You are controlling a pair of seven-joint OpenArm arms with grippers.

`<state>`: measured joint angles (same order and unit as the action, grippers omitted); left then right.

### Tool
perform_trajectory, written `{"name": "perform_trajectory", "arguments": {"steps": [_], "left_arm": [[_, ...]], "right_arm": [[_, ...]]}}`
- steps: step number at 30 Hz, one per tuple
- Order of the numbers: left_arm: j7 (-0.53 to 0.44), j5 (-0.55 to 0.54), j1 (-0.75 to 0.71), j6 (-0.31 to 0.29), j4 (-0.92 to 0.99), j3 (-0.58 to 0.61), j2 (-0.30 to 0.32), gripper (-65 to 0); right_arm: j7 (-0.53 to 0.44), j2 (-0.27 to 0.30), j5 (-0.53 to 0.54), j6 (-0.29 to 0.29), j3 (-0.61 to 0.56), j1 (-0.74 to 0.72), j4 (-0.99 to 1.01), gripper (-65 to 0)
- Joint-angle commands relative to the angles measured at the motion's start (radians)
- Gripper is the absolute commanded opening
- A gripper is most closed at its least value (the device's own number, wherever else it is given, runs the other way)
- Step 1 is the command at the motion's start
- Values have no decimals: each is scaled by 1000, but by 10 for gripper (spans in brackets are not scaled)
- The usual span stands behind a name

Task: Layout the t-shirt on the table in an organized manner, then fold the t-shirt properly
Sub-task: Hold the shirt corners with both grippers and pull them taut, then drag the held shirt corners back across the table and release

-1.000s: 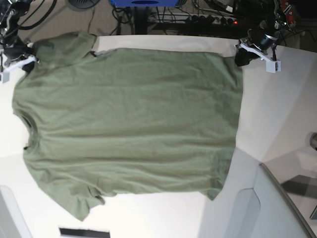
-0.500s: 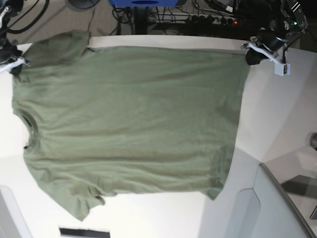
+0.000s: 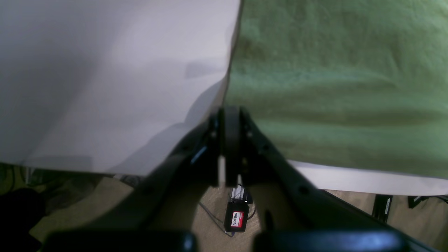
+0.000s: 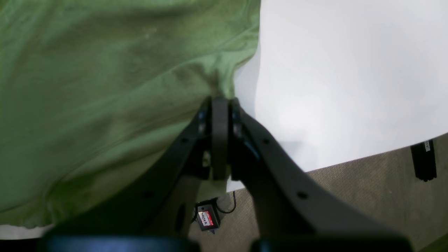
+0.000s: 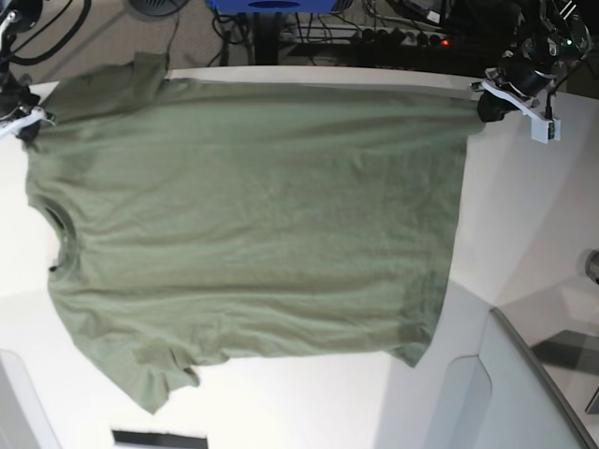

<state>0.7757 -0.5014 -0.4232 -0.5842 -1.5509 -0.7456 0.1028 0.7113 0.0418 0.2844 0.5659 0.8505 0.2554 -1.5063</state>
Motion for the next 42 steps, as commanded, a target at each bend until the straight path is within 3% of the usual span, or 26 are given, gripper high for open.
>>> {"name": "perform_trajectory", "arguments": {"steps": [1,4,8,11,14,21,28,33,36,39,42], "left_arm": [[-17,-12,5,-7,-30,-9,13,-650],[-15,-12,42,-6,-52,-5,13,-650],[-11,-6,103,-6,-55,-1,13,-650],[49,-1,163,-6,-43,-1,13,-650],[63,-1,218,-6,-3,1,13,-650],[63,10,317,-4,126,2,19,-650],[60,182,419,-6,201,2,-5,-650],[58,192,439,-6,212,5,-8,-650],[35,192,438,-6,228,67,-2,-650],[-49,192,426,-4,234,108,-1,-650],[-71,192,421,17,234,119,-1,-650]], "right_arm": [[-18,19,9,1,2,-9,-23,-650],[-2,34,8,1,0,-40,-23,-650],[100,79,8,1,-20,-103,-15,-650],[113,111,8,-4,-69,-138,-6,-650],[115,139,8,-71,-116,-189,60,-650],[74,183,8,-100,-199,-287,232,-650],[29,234,8,-102,-259,-376,421,-650],[-32,232,8,-103,-261,-384,462,-650],[-42,232,8,-117,-261,-385,476,-648],[-42,232,8,-152,-261,-384,470,-594],[-42,232,8,-177,-256,-382,447,-474]]}}
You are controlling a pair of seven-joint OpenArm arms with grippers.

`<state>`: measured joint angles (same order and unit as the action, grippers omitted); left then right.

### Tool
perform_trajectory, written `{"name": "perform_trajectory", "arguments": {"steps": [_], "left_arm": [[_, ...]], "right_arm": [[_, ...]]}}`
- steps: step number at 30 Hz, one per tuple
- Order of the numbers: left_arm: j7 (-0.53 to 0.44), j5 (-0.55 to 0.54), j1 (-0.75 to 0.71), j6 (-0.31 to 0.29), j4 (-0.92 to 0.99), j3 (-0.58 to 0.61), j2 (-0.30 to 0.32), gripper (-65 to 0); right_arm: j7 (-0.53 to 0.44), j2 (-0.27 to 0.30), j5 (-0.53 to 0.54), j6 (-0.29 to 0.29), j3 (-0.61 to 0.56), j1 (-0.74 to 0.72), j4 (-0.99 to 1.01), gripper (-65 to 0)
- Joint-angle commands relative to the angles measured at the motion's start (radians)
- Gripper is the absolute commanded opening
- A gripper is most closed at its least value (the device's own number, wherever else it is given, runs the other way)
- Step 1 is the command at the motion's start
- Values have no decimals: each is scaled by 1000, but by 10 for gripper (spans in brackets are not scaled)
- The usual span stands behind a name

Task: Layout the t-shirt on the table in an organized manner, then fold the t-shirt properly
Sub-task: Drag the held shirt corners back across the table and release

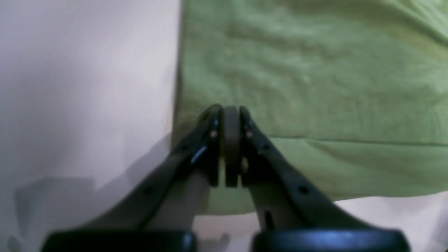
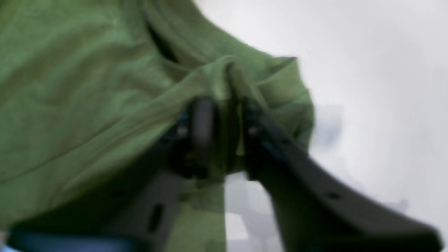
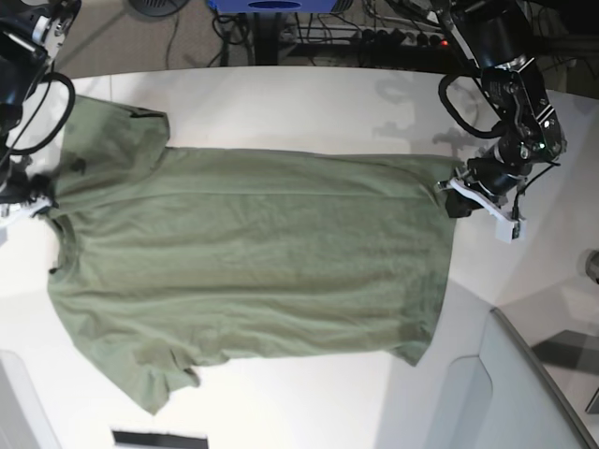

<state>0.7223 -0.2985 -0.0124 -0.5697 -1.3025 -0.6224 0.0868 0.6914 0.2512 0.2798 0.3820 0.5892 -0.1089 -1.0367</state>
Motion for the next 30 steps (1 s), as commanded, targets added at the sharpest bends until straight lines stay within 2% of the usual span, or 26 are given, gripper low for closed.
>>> {"name": "perform_trajectory", "arguments": {"steps": [1,3,5,8,11,14,16,19,25,30], "left_arm": [[-17,-11,12,18,-15,-7,15,-650],[-20,-12,16,50,-19,-11,17,-625],[-20,-12,32,67,-25,-18,20,-453],[-20,-23,33,67,-25,-34,52,-263],[-22,-23,33,66,-33,-98,69,-168],[-22,-23,21,49,-62,-164,72,-163],[-22,-23,-13,-5,-91,-205,72,-163],[-22,-23,-80,-128,-151,-238,70,-163],[-22,-23,-182,-128,-203,-245,70,-163],[-22,-23,-208,-128,-196,-245,70,-163]], "right_arm": [[-22,23,12,5,7,-16,-44,-438],[-22,23,14,5,8,-1,-96,-402],[-35,17,16,10,8,24,-181,-396],[-40,12,22,10,10,88,-319,-393],[4,-29,22,8,30,165,-439,-393],[55,-102,22,13,97,248,-518,-392],[67,-140,20,13,114,294,-528,-392],[64,-175,20,13,110,358,-520,-392],[66,-191,20,15,117,378,-437,-392],[66,-203,22,15,110,378,-379,-392]]}}
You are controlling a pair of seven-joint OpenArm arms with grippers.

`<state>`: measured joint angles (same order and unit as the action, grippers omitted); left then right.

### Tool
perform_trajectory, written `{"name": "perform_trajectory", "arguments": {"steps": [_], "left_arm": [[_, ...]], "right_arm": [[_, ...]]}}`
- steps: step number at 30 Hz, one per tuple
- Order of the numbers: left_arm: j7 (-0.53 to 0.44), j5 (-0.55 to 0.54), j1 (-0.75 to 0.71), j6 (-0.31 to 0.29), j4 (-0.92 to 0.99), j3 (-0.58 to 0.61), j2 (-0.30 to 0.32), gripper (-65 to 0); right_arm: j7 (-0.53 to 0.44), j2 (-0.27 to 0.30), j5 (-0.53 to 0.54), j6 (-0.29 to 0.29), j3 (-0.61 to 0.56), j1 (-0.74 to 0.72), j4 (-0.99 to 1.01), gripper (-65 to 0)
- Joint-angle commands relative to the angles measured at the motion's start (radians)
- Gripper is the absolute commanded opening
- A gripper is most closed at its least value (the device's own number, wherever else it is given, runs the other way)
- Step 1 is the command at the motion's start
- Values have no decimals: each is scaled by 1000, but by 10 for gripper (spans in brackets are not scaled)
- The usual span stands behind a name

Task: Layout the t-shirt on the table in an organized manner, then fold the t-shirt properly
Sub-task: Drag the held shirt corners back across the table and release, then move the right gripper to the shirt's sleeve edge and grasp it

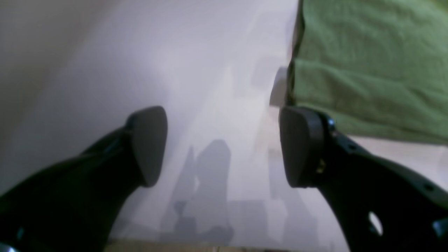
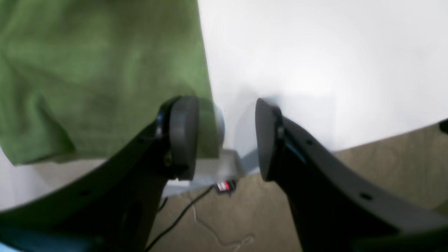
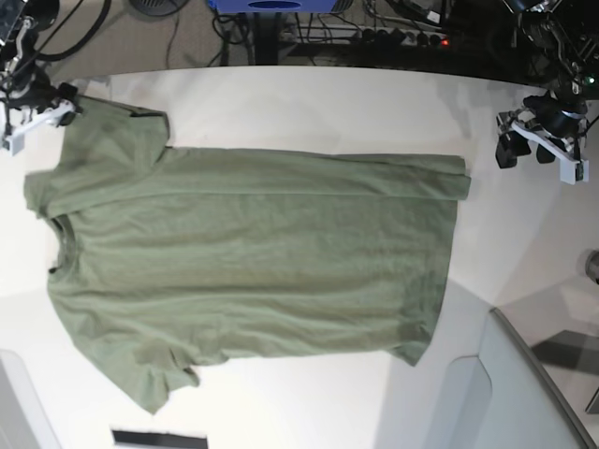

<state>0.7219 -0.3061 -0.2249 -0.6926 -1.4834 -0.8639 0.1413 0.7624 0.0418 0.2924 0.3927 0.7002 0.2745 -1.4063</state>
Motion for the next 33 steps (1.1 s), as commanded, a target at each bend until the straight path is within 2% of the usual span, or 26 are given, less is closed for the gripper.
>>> {"name": "perform_trajectory", "arguments": {"steps": [1,6,12,13,14,16,17,19,22,28,30,33], "left_arm": [[-22,-15,5,-6,-15,-4,16,-165],[-22,-15,6,-6,-13,-4,14,-165],[-22,-15,12,-6,-13,-4,13,-165],[-22,-15,14,-6,-13,-4,13,-165],[-22,-15,14,-6,-13,-4,13,-165],[-22,-15,14,-6,-13,-4,13,-165],[-22,-15,12,-6,-13,-4,13,-165],[-22,-15,11,-6,-13,-4,13,-165],[-22,-15,11,-6,-12,-4,11,-165],[-22,-15,12,-6,-12,-1,10,-165],[-22,-15,12,-6,-12,-1,10,-165],[-22,-15,11,-6,-12,-1,10,-165]], "right_arm": [[-5,-1,9,4,-1,-5,-6,-392],[-1,-15,9,9,-1,-5,-6,-398],[-1,-26,9,145,-1,-5,-8,-413],[-1,-27,9,156,-1,-5,-8,-440],[-1,-27,9,157,-1,-5,-8,-495],[1,-27,8,162,-3,-7,-8,-636],[1,-27,8,162,-3,-8,-9,-650],[1,-23,4,163,-3,-11,-18,-632],[6,-20,3,163,-4,-39,-52,-650],[205,31,3,165,-6,-194,-87,-650],[239,45,3,165,-12,-251,-86,-650],[246,66,3,159,-104,-326,-83,-650]]}}
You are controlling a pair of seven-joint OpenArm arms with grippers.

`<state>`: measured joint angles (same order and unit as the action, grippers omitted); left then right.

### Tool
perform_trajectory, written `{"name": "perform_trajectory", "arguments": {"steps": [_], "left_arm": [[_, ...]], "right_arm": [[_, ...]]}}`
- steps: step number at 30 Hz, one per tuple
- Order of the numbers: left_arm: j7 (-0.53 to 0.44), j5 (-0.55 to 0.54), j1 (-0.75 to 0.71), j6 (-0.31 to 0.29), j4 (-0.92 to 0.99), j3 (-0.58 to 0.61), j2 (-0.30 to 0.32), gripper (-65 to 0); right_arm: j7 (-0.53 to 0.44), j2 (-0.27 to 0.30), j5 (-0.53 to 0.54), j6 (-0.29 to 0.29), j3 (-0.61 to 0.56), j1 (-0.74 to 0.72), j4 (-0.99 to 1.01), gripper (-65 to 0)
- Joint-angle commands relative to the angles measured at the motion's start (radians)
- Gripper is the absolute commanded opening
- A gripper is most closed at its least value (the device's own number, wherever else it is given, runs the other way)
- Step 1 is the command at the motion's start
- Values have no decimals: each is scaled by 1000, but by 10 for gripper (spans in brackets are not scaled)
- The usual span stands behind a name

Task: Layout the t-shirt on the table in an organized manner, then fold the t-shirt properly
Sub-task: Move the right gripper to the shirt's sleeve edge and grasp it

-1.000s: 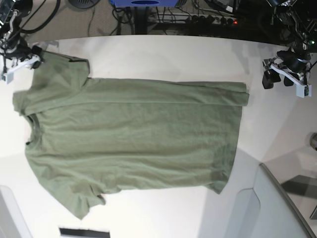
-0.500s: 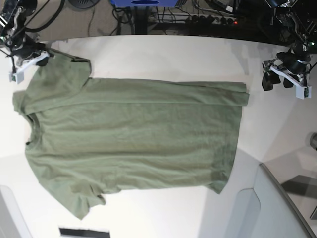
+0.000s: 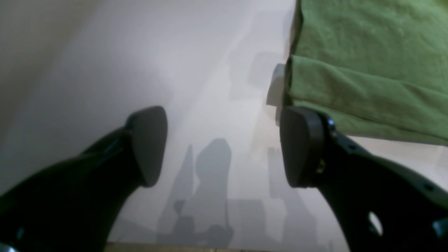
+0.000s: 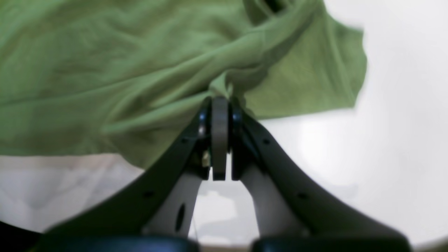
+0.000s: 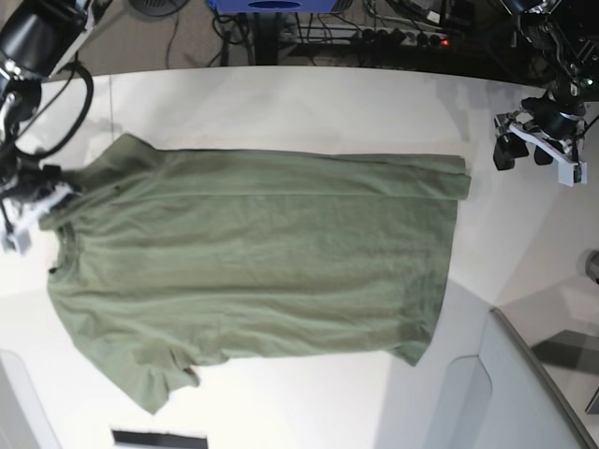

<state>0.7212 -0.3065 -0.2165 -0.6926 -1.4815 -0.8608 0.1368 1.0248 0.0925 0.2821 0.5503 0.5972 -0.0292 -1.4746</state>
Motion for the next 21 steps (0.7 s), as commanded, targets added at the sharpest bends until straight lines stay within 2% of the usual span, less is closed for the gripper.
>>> {"name": "perform_trajectory", "arguments": {"steps": [1,4,6,10,15,21], "left_arm": [[-21,-15,1,-6,-14,-4,14,-165],[-21,-15,-1,-6,-14,-4,14,-165],[-21,-15,-4,-6,-14,-5,14,-165],[-21,-13,-4,-6,-3,-5,14,-165],[-21,-13,-2,-6,35,-5,16,-165],[-21,-13,-2,-6,41,-2,16,-165]], "right_arm": [[-16,22,13,0,-35,-41,-7,-650],[-22,29,12,-12,-115,-119,71,-650],[-30,31,12,-57,-147,-168,140,-650],[-114,34,12,-86,-202,-234,249,-650],[-165,46,12,-86,-262,-317,380,-650],[-242,51,12,-86,-263,-390,507,-650]]}}
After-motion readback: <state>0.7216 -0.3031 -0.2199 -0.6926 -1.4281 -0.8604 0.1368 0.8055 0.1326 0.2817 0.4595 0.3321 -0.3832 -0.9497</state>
